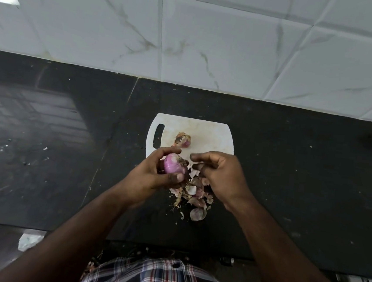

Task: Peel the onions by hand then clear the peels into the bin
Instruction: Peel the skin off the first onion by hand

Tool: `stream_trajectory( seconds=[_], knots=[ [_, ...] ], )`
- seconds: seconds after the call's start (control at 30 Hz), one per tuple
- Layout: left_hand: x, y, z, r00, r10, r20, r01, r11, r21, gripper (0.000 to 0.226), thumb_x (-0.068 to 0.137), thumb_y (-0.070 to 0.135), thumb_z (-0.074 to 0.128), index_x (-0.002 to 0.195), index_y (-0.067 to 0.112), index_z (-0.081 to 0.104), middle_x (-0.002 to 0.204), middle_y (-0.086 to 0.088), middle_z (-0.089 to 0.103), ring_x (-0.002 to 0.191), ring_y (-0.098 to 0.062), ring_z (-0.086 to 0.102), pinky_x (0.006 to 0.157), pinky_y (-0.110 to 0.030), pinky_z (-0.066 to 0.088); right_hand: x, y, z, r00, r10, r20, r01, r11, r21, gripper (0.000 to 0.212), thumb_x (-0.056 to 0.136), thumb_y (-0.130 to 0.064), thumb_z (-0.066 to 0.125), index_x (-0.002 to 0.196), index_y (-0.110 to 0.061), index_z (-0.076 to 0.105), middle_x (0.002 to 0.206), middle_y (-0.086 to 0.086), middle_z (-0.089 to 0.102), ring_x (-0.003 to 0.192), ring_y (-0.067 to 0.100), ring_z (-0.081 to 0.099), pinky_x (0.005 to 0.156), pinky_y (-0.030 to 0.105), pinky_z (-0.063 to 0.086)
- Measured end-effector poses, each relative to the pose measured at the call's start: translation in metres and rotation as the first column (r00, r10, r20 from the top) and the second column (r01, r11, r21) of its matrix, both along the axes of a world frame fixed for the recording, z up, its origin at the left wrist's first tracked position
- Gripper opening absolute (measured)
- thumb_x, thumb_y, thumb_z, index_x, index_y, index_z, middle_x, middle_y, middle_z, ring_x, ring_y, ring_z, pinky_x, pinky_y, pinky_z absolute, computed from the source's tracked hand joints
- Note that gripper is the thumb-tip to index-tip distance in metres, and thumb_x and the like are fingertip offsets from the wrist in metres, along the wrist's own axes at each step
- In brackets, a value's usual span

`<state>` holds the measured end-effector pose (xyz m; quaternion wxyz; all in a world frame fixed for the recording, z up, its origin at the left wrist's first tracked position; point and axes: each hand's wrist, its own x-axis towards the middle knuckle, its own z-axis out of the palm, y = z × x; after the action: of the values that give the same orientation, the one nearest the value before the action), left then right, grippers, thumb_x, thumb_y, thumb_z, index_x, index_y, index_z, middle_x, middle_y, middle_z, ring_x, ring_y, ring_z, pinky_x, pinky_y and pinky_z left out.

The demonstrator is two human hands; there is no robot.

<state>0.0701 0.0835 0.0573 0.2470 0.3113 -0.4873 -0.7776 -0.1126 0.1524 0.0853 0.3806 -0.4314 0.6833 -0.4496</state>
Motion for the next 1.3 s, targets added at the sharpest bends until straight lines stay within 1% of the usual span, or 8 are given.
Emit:
stream_trajectory(
  seconds=[0.13, 0.33, 0.5, 0.6, 0.67, 0.87, 1.13, 1.3],
  knots=[
    [-0.004, -0.001, 0.0, 1.0, -0.017, -0.011, 0.017, 1.0, 0.016, 0.066, 0.072, 0.003, 0.079, 0.132, 0.011, 0.053, 0.113, -0.014, 0.067, 0.1, -0.029, 0.068, 0.091, -0.047, 0.059, 0.007, -0.003, 0.008, 0.994, 0.097, -0.057, -0.104, 0.985, -0.138, 0.033, 0.083, 0.003, 0.073, 0.109, -0.019, 0.076, 0.103, -0.006, 0.076, 0.096, 0.004, 0.07, 0.083, 0.022, 0.058],
    [-0.011, -0.001, -0.003, 0.999, -0.009, -0.034, 0.01, 0.999, 0.04, 0.064, 0.069, 0.009, 0.085, 0.126, 0.01, 0.057, 0.123, -0.021, 0.061, 0.102, -0.031, 0.068, 0.082, -0.042, 0.06, 0.029, -0.009, -0.002, 0.966, -0.083, -0.246, 0.02, 0.969, -0.246, 0.032, 0.083, 0.009, 0.06, 0.087, -0.021, 0.071, 0.087, -0.01, 0.07, 0.086, 0.003, 0.065, 0.076, 0.013, 0.051],
    [-0.011, -0.002, -0.003, 0.978, 0.166, -0.124, -0.12, 0.942, 0.313, 0.044, 0.079, 0.014, 0.067, 0.122, 0.007, 0.058, 0.108, -0.02, 0.069, 0.087, -0.034, 0.074, 0.069, -0.03, 0.062, 0.013, -0.014, -0.011, 0.966, -0.252, 0.052, 0.257, 0.956, -0.142, 0.037, 0.095, 0.004, 0.051, 0.083, -0.027, 0.067, 0.077, -0.014, 0.064, 0.065, -0.001, 0.055, 0.068, 0.024, 0.047],
    [-0.006, -0.008, -0.004, 0.974, 0.183, -0.135, -0.124, 0.924, 0.361, 0.057, 0.079, 0.02, 0.074, 0.132, 0.012, 0.056, 0.116, -0.021, 0.069, 0.093, -0.035, 0.072, 0.074, -0.032, 0.062, -0.003, -0.008, -0.001, 0.966, -0.192, 0.173, 0.196, 0.981, -0.005, 0.022, 0.102, -0.015, 0.051, 0.093, -0.021, 0.07, 0.066, -0.002, 0.065, 0.062, 0.011, 0.058, 0.061, 0.031, 0.049],
    [-0.007, -0.008, -0.005, 0.971, 0.2, -0.133, -0.136, 0.915, 0.38, 0.055, 0.08, 0.02, 0.074, 0.133, 0.014, 0.057, 0.117, -0.019, 0.066, 0.089, -0.029, 0.071, 0.072, -0.031, 0.061, -0.006, -0.005, 0.003, 0.996, -0.061, 0.068, 0.058, 0.997, 0.044, 0.01, 0.096, -0.028, 0.064, 0.101, -0.025, 0.073, 0.074, -0.001, 0.073, 0.071, 0.013, 0.069, 0.063, 0.03, 0.054],
    [-0.012, -0.008, -0.003, 0.978, 0.185, -0.095, -0.128, 0.894, 0.429, 0.07, 0.08, 0.021, 0.071, 0.139, -0.008, 0.048, 0.119, -0.022, 0.065, 0.074, -0.014, 0.069, 0.072, -0.024, 0.059, 0.009, -0.009, 0.002, 0.952, 0.209, -0.224, -0.205, 0.978, 0.042, 0.062, 0.077, -0.033, 0.084, 0.135, -0.032, 0.061, 0.125, -0.015, 0.065, 0.097, -0.004, 0.065, 0.078, 0.007, 0.05],
    [-0.01, -0.009, 0.005, 0.994, 0.109, -0.012, -0.099, 0.941, 0.324, 0.063, 0.084, 0.034, 0.067, 0.136, 0.001, 0.053, 0.112, -0.016, 0.069, 0.09, -0.022, 0.07, 0.078, -0.031, 0.061, 0.012, -0.014, 0.003, 0.885, 0.217, -0.411, -0.253, 0.967, -0.034, 0.052, 0.082, -0.02, 0.074, 0.133, -0.025, 0.063, 0.125, -0.007, 0.066, 0.11, 0.002, 0.061, 0.088, 0.013, 0.051],
    [-0.011, -0.007, 0.004, 0.992, 0.124, 0.037, -0.13, 0.958, 0.256, 0.056, 0.083, 0.036, 0.066, 0.123, -0.003, 0.058, 0.107, -0.016, 0.07, 0.095, -0.023, 0.068, 0.085, -0.032, 0.059, 0.017, -0.016, 0.009, 0.862, 0.224, -0.454, -0.269, 0.963, -0.036, 0.039, 0.083, -0.025, 0.069, 0.121, -0.026, 0.068, 0.112, -0.007, 0.071, 0.099, 0.005, 0.065, 0.083, 0.018, 0.055]
  ],
)
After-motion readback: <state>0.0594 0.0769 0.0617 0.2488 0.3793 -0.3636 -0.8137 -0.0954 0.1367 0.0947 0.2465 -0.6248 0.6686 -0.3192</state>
